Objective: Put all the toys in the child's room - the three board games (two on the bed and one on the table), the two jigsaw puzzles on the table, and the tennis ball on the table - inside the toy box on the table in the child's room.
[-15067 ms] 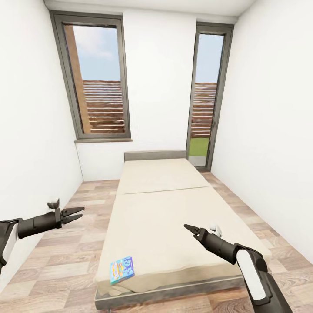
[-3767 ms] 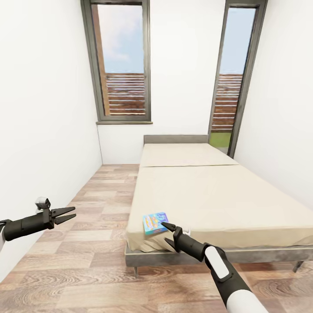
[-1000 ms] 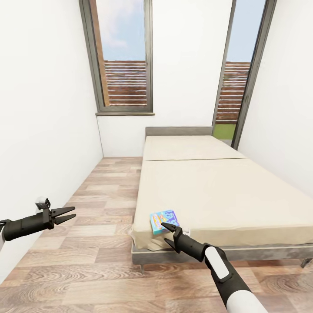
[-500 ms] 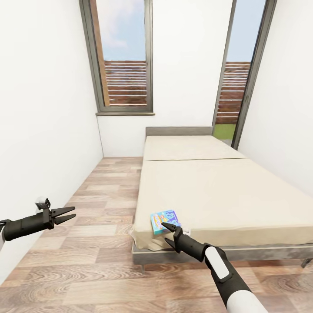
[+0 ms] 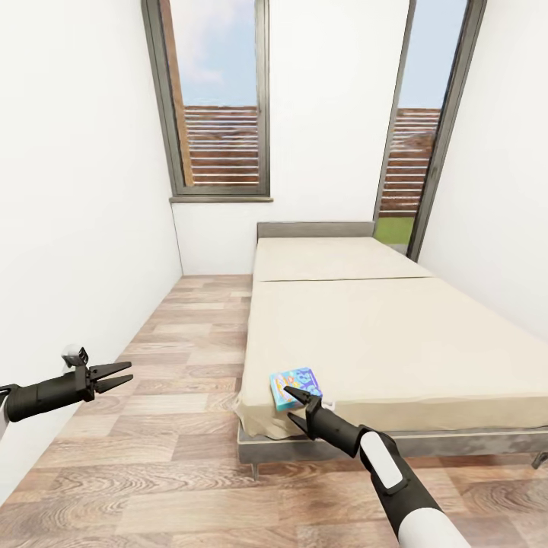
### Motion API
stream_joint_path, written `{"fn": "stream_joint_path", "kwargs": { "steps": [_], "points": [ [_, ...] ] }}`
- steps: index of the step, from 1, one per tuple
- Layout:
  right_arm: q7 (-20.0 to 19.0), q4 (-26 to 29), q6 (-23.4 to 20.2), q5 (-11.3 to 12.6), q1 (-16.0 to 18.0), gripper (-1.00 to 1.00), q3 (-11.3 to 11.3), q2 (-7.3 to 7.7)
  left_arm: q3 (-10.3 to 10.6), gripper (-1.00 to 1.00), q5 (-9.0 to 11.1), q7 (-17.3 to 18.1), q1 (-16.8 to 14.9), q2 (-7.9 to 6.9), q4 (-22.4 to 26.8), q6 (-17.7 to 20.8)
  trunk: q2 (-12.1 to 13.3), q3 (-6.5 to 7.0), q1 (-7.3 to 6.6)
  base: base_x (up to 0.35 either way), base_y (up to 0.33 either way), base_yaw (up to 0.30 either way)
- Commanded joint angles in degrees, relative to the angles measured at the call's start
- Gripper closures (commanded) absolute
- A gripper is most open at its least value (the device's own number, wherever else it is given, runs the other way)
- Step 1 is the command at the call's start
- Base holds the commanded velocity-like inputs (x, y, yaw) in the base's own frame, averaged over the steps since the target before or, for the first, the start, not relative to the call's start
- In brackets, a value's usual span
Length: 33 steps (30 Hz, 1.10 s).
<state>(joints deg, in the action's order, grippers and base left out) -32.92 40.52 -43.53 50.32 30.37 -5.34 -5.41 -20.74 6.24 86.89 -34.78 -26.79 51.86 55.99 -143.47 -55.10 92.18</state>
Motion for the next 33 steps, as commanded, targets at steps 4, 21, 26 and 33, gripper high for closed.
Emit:
{"fn": "stream_joint_path", "kwargs": {
  "steps": [4, 21, 26, 33],
  "points": [
    [-0.49, 0.0, -0.34, -0.06, 0.02, -1.0, -0.81, -0.05, 0.0, -1.0, 0.0, 0.21, -0.03, -0.01, 0.0, 0.61, -0.02, -0.06, -0.01, 0.0, 0.002, 0.0],
    [-0.81, 0.0, -0.41, -0.12, -0.04, -1.0, -4.02, -0.05, 0.0, -1.0, 0.0, 0.21, -0.03, 0.07, 0.0, 0.61, -0.02, -0.06, -0.01, 0.0, 0.028, 0.0],
    [-0.82, -0.02, -0.41, -0.13, -0.05, -1.0, -4.05, -0.04, 0.0, -1.0, 0.0, 0.21, -0.03, 0.07, 0.0, 0.61, -0.02, -0.06, -0.01, 0.0, 0.106, 0.0],
    [-0.83, -0.01, -0.41, -0.13, -0.04, -1.0, -4.06, -0.05, 0.0, -1.0, 0.0, 0.21, -0.03, 0.07, 0.0, 0.58, -0.02, -0.06, -0.01, 0.0, 0.026, 0.0]
  ]
}}
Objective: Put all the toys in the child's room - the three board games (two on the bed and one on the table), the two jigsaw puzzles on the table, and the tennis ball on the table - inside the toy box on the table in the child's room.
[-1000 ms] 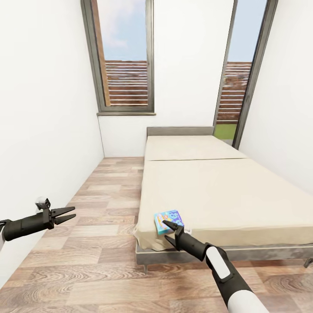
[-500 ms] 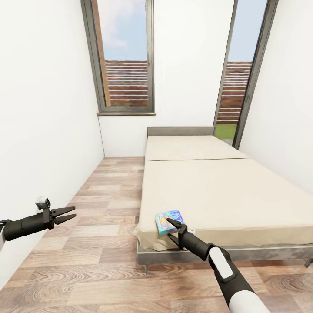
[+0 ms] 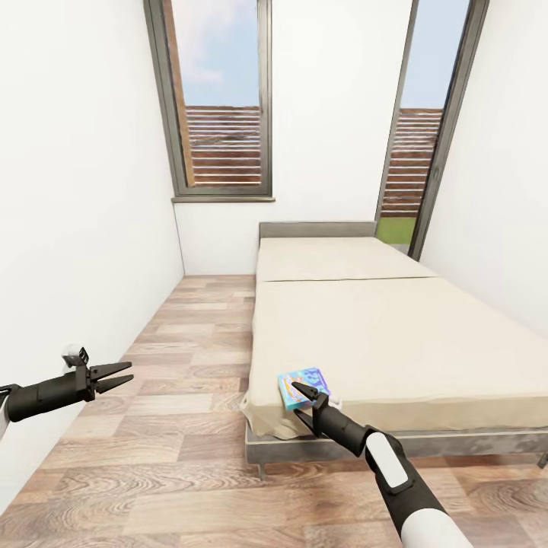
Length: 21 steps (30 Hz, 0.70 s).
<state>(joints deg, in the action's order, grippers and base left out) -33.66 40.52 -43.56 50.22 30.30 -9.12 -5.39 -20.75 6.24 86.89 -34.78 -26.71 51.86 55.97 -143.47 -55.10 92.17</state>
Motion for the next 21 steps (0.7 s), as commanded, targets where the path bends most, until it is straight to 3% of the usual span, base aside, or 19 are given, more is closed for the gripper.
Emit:
{"fn": "stream_joint_path", "kwargs": {
  "steps": [1, 21],
  "points": [
    [-0.09, 0.0, -0.38, -0.04, 0.04, -1.0, -0.29, -0.08, 0.0, -1.0, 0.0, 0.21, -0.03, -0.01, -0.01, 0.61, -0.02, -0.06, -0.01, 0.0, 0.008, 0.0],
    [-0.01, -0.08, -0.38, -0.12, 0.03, -1.0, -0.29, -0.09, 0.0, -1.0, 0.0, 0.21, -0.03, -0.01, -0.01, 0.55, -0.02, -0.06, -0.01, 0.0, 0.017, 0.0]
  ]
}}
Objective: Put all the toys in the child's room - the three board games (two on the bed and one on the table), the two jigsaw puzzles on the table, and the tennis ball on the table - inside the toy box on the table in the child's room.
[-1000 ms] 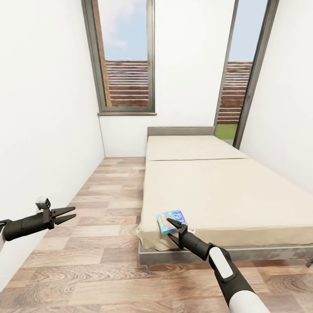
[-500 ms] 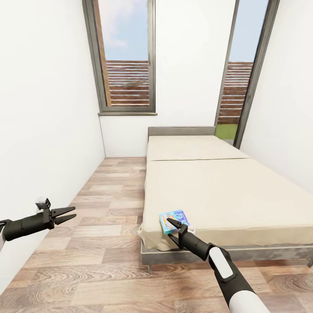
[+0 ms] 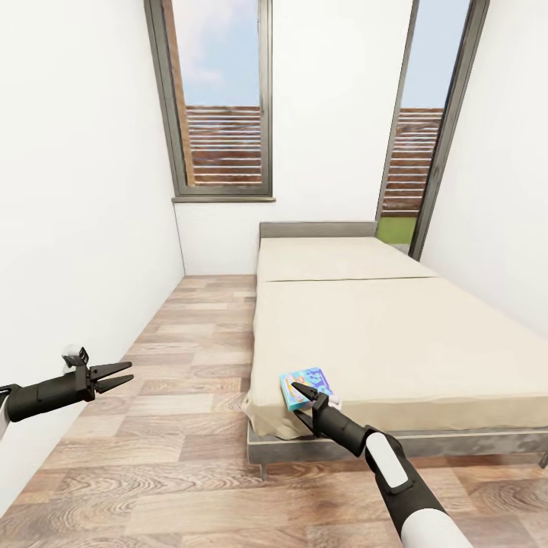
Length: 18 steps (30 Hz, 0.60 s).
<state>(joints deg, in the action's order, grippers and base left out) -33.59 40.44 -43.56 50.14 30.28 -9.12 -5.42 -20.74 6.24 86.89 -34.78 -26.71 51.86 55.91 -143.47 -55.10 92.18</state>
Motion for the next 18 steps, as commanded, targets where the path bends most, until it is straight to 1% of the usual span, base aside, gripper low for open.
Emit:
{"fn": "stream_joint_path", "kwargs": {
  "steps": [1, 18],
  "points": [
    [-0.08, 0.0, -0.38, -0.04, 0.06, -1.0, -0.3, -0.06, 0.0, -1.0, 0.0, 0.21, -0.03, -0.01, 0.0, 0.6, -0.02, -0.06, -0.01, 0.0, 0.0, 0.0],
    [-0.07, -0.02, -0.38, 0.01, 0.04, -1.0, -0.3, -0.04, 0.0, -1.0, 0.0, 0.21, -0.03, -0.01, 0.0, 0.56, -0.02, -0.06, -0.01, 0.024, 0.0, 0.0]
  ]
}}
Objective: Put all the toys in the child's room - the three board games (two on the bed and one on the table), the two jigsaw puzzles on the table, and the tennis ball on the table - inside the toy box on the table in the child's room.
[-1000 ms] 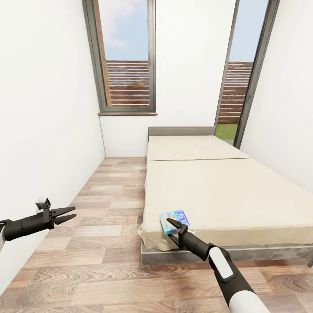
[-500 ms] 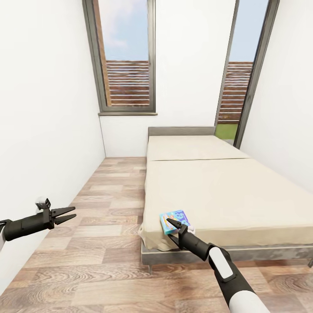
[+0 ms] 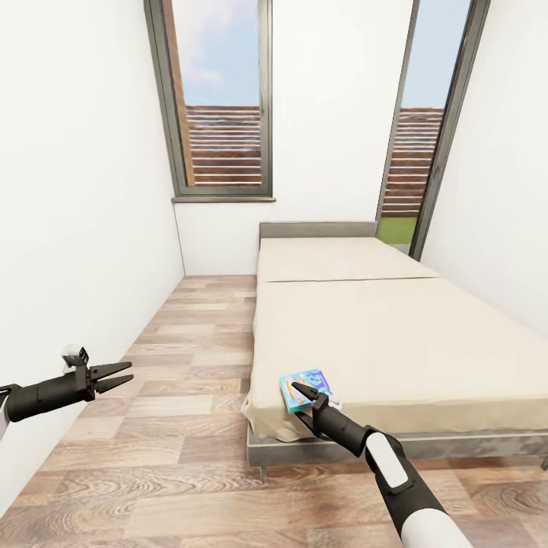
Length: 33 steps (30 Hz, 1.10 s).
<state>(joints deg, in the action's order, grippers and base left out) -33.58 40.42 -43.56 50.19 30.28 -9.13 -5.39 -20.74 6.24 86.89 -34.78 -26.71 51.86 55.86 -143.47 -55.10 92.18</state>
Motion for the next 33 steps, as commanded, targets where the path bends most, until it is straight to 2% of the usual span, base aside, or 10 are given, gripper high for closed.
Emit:
{"fn": "stream_joint_path", "kwargs": {
  "steps": [1, 33],
  "points": [
    [-0.09, 0.0, -0.38, -0.03, 0.04, -1.0, -0.28, -0.06, 0.0, -1.0, 0.0, 0.21, -0.03, -0.01, 0.0, 0.6, -0.02, -0.06, -0.01, 0.003, 0.0, 0.0],
    [-0.15, 0.01, -0.44, 0.0, 0.04, -1.0, -0.36, -0.06, 0.0, -1.0, 0.0, 0.21, -0.03, -0.01, 0.0, 0.61, -0.02, -0.06, -0.01, 0.011, 0.0, 0.0]
  ]
}}
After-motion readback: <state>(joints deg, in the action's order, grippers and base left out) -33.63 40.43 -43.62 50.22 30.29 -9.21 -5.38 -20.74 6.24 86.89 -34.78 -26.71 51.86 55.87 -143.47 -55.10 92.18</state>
